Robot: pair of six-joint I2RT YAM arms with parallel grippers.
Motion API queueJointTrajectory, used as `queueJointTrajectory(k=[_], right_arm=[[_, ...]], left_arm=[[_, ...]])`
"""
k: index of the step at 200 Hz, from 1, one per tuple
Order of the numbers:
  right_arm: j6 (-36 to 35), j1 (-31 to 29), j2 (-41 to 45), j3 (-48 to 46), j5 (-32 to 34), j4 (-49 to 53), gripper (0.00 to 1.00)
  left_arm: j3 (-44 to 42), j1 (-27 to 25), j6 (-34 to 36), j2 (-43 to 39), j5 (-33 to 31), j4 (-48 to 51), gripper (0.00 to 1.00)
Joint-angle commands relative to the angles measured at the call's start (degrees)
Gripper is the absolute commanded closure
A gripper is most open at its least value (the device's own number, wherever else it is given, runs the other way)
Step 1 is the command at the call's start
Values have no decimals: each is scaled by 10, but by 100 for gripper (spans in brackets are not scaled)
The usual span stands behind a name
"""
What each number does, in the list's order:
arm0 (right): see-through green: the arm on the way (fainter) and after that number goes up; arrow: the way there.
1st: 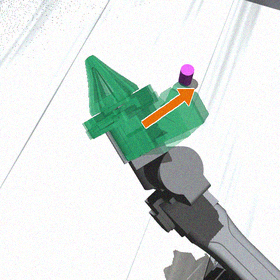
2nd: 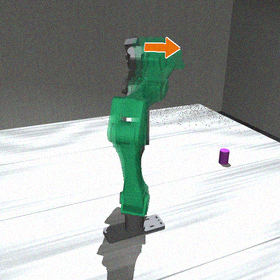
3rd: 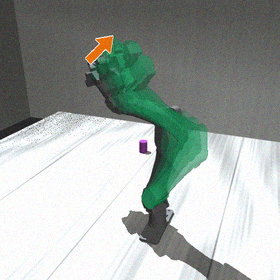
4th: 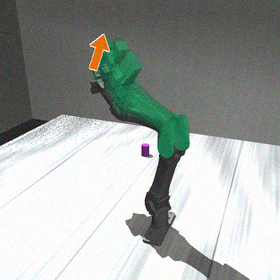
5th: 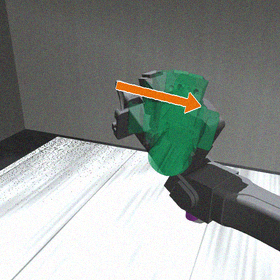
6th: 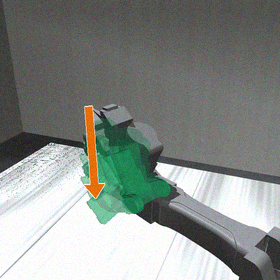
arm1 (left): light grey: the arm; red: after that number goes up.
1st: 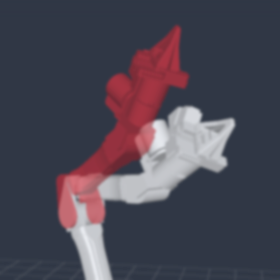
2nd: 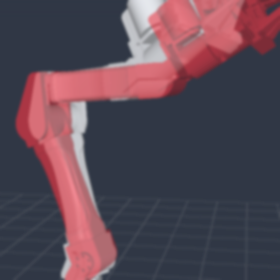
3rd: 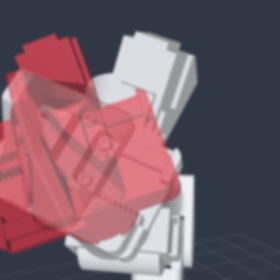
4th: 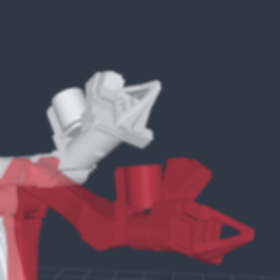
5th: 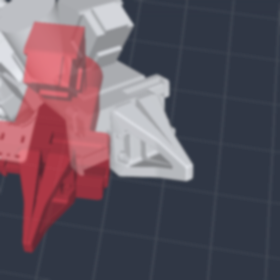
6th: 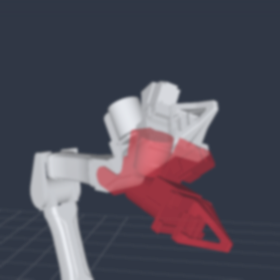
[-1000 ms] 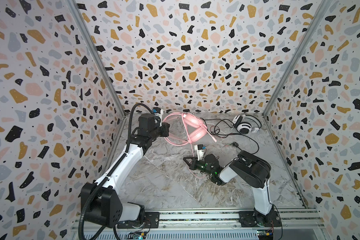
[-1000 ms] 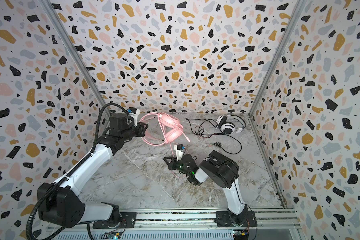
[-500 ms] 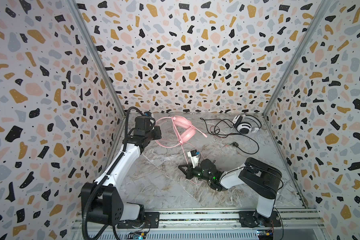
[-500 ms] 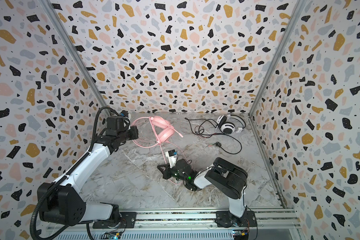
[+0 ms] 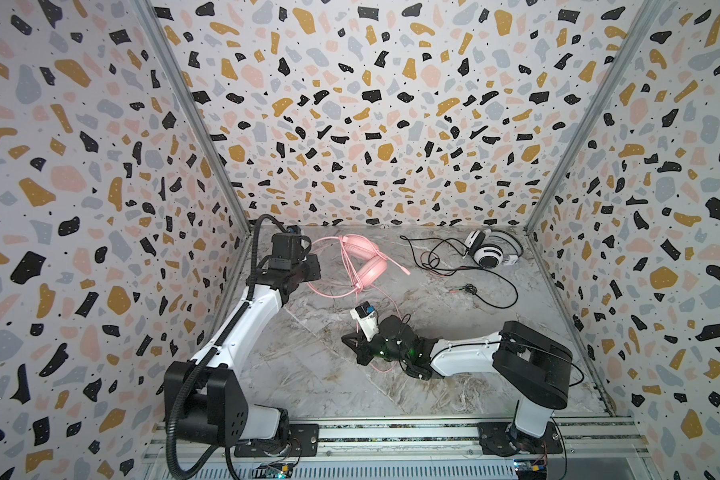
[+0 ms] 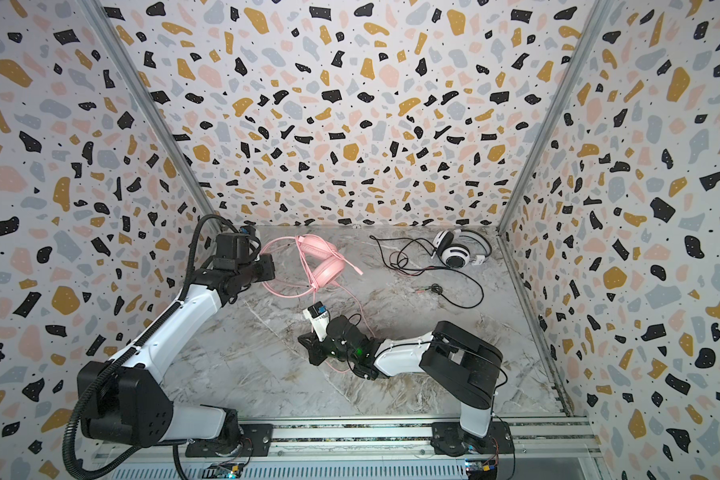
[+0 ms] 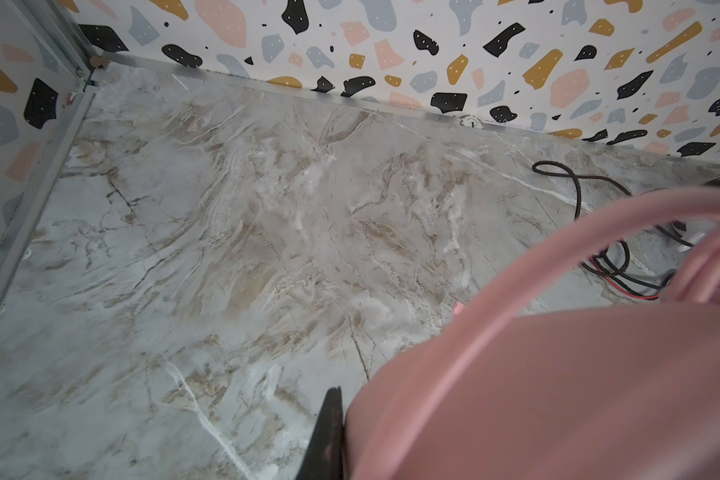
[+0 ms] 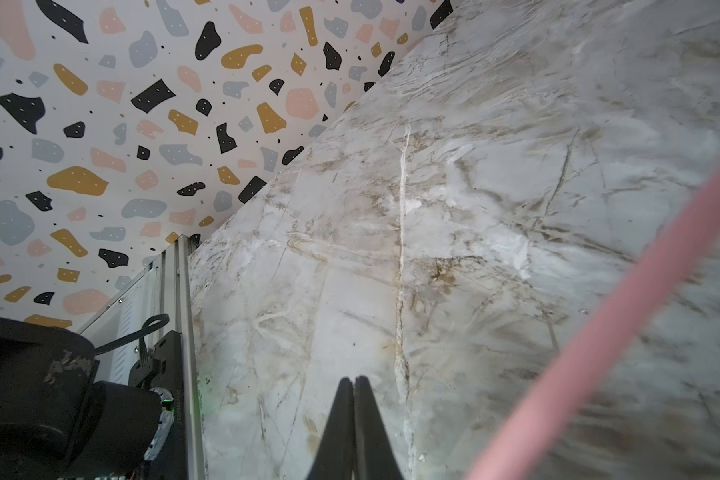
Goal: Wrap the headphones
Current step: 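Grasp the pink cable near the robot with the right gripper and pull it taut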
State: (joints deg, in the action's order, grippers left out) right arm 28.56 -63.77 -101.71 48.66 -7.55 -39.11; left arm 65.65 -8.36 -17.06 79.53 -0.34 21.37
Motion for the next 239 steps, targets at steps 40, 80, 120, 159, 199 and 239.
queueJointTrajectory(k=[40, 80, 120, 159, 199, 239], right_arm=[[-49, -15, 68, -14, 71, 118, 94], [-84, -23, 117, 0, 146, 194, 92], [-110, -24, 157, 9, 248, 267, 92], [-145, -24, 192, 13, 384, 312, 94], [-196, -13, 233, 0, 511, 329, 94], [-226, 26, 305, -34, 557, 315, 93]], left_arm=[[29, 10, -35, -31, -70, -118, 100], [48, 5, -45, -16, -165, -78, 100], [50, -3, -37, -18, -208, -68, 100], [50, -24, -22, -21, -249, -66, 100], [51, -31, -15, -23, -262, -62, 100], [50, -34, -14, -30, -262, -63, 100]])
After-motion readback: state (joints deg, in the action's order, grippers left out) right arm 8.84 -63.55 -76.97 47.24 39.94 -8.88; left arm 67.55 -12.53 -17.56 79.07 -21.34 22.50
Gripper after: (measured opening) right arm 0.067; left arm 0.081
